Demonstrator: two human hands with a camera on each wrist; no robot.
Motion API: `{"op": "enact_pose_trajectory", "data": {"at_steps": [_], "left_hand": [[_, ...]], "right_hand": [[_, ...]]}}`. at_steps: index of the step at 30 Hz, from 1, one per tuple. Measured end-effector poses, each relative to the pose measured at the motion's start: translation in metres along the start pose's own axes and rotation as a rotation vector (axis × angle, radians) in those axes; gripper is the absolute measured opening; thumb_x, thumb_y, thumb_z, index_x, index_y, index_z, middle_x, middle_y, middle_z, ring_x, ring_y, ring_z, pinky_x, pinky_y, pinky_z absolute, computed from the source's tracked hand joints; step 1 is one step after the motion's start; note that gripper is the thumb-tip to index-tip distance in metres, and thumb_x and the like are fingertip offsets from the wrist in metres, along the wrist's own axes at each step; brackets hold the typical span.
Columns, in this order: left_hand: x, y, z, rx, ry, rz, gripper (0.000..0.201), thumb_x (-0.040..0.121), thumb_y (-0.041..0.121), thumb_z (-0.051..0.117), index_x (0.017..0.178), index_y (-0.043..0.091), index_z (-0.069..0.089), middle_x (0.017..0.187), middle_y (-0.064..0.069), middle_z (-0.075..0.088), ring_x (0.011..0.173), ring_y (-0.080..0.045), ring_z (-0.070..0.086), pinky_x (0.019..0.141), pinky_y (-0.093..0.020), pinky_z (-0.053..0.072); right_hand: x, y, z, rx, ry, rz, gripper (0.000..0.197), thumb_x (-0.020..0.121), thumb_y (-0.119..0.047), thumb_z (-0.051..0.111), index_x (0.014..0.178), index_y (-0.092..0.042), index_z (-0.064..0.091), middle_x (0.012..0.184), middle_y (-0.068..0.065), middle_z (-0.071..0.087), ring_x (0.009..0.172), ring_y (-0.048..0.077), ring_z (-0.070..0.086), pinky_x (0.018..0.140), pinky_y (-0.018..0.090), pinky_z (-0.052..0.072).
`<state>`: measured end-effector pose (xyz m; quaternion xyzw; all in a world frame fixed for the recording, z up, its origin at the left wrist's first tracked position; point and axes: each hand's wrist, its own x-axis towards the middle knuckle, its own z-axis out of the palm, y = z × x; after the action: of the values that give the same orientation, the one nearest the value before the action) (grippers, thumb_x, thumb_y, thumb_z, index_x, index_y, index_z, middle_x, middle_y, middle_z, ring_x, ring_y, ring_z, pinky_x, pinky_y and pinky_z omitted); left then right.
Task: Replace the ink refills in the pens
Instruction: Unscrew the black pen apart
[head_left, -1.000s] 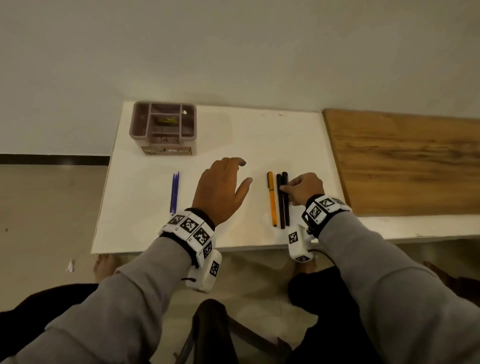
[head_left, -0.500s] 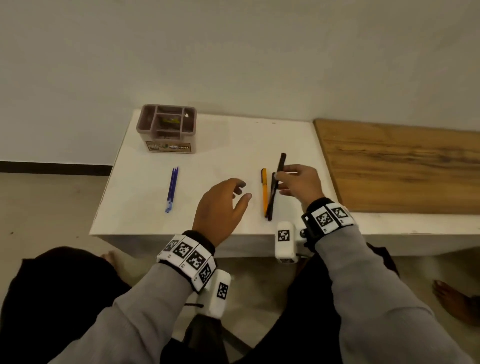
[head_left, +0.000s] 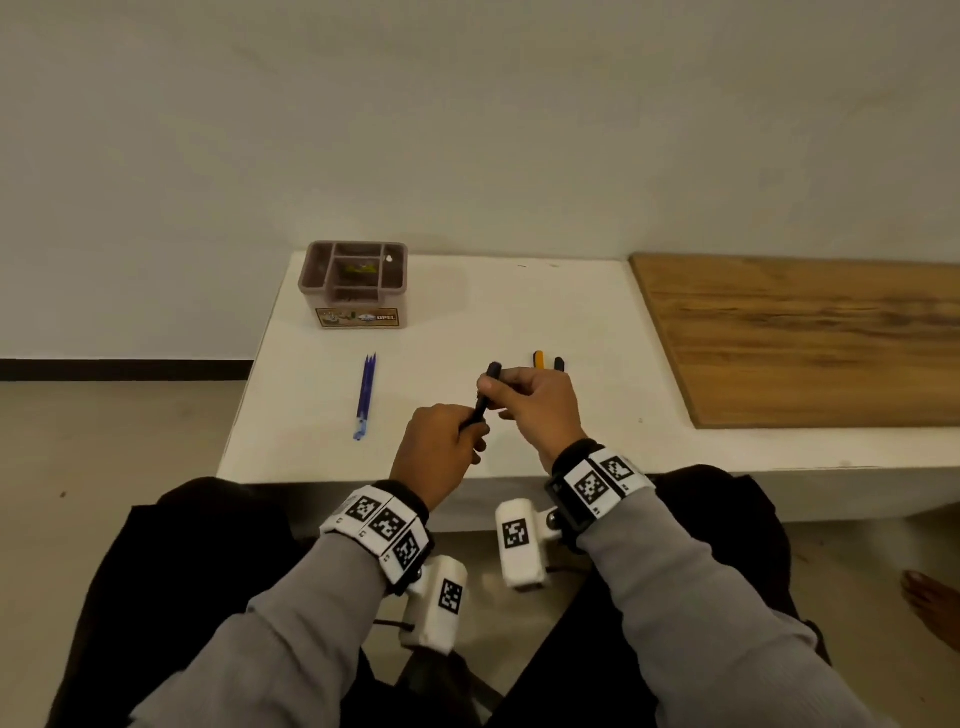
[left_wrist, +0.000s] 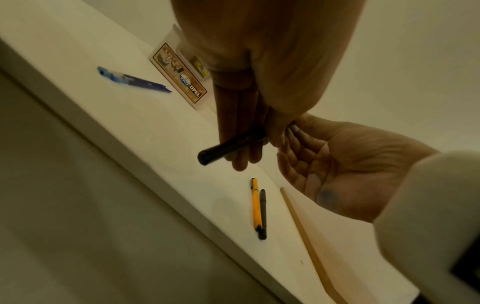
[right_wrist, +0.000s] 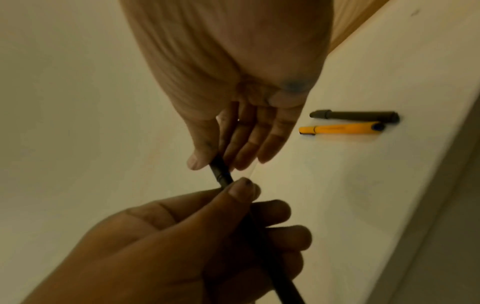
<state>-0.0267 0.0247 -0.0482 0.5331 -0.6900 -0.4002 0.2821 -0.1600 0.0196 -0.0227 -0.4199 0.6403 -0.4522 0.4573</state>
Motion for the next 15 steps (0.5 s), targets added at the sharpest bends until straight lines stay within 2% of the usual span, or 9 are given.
{"op": "enact_pose_trajectory", "data": {"at_steps": [3, 5, 7, 9, 11, 13, 15], "left_hand": [[0.014, -0.008, -0.003, -0.104, -0.046, -0.038, 0.018, 0.093, 0.007, 0.054, 0.084, 0.003, 0.069, 0.071, -0.013, 0.071, 0.060, -0.025, 0.069, 0.064, -0.032, 0.059], [0.023, -0.012, -0.005, -0.139, -0.051, -0.048, 0.016, 0.093, 0.006, 0.054, 0.085, 0.004, 0.069, 0.073, -0.014, 0.072, 0.062, -0.026, 0.070, 0.063, -0.030, 0.059], [0.030, -0.015, -0.005, -0.153, -0.047, -0.052, 0.015, 0.093, 0.005, 0.055, 0.088, 0.004, 0.069, 0.073, -0.014, 0.072, 0.063, -0.027, 0.070, 0.064, -0.032, 0.059], [0.036, -0.018, -0.004, -0.184, -0.053, -0.064, 0.015, 0.093, 0.005, 0.054, 0.090, 0.003, 0.068, 0.074, -0.014, 0.071, 0.063, -0.027, 0.070, 0.066, -0.035, 0.060], [0.044, -0.019, -0.004, -0.178, -0.048, -0.060, 0.015, 0.093, 0.006, 0.054, 0.092, 0.003, 0.068, 0.074, -0.012, 0.071, 0.063, -0.025, 0.070, 0.066, -0.035, 0.060], [0.051, -0.020, -0.006, -0.145, -0.060, -0.044, 0.016, 0.093, 0.007, 0.054, 0.091, 0.001, 0.069, 0.074, -0.011, 0.071, 0.062, -0.024, 0.070, 0.066, -0.034, 0.059], [0.057, -0.019, -0.007, -0.143, -0.106, -0.037, 0.017, 0.093, 0.006, 0.054, 0.091, 0.000, 0.069, 0.074, -0.012, 0.071, 0.062, -0.025, 0.070, 0.065, -0.033, 0.059]], "right_hand": [[0.013, 0.006, 0.007, 0.069, -0.064, 0.029, 0.011, 0.093, -0.010, 0.062, 0.100, -0.012, 0.071, 0.086, 0.001, 0.073, 0.083, 0.014, 0.070, 0.083, 0.032, 0.056], [0.021, 0.009, 0.011, 0.114, -0.046, 0.053, 0.012, 0.091, -0.016, 0.067, 0.103, -0.014, 0.067, 0.090, 0.001, 0.073, 0.085, 0.015, 0.071, 0.079, 0.030, 0.057], [0.031, 0.012, 0.010, 0.126, 0.014, 0.052, 0.013, 0.087, -0.017, 0.072, 0.098, -0.013, 0.067, 0.087, 0.003, 0.071, 0.079, 0.016, 0.070, 0.073, 0.026, 0.056], [0.039, 0.012, 0.009, 0.158, 0.014, 0.051, 0.006, 0.090, -0.014, 0.068, 0.095, -0.011, 0.069, 0.084, 0.001, 0.070, 0.075, 0.014, 0.067, 0.077, 0.027, 0.055], [0.047, 0.012, 0.008, 0.168, -0.027, 0.063, 0.010, 0.090, -0.016, 0.067, 0.099, -0.010, 0.068, 0.088, 0.001, 0.069, 0.081, 0.014, 0.066, 0.079, 0.029, 0.055], [0.052, 0.013, 0.008, 0.137, -0.047, 0.048, 0.015, 0.087, -0.016, 0.072, 0.100, -0.009, 0.067, 0.089, 0.002, 0.070, 0.082, 0.012, 0.067, 0.075, 0.025, 0.054], [0.055, 0.014, 0.005, 0.153, -0.047, 0.027, 0.012, 0.087, -0.009, 0.070, 0.099, -0.008, 0.068, 0.085, 0.003, 0.071, 0.076, 0.008, 0.068, 0.076, 0.022, 0.053]]}}
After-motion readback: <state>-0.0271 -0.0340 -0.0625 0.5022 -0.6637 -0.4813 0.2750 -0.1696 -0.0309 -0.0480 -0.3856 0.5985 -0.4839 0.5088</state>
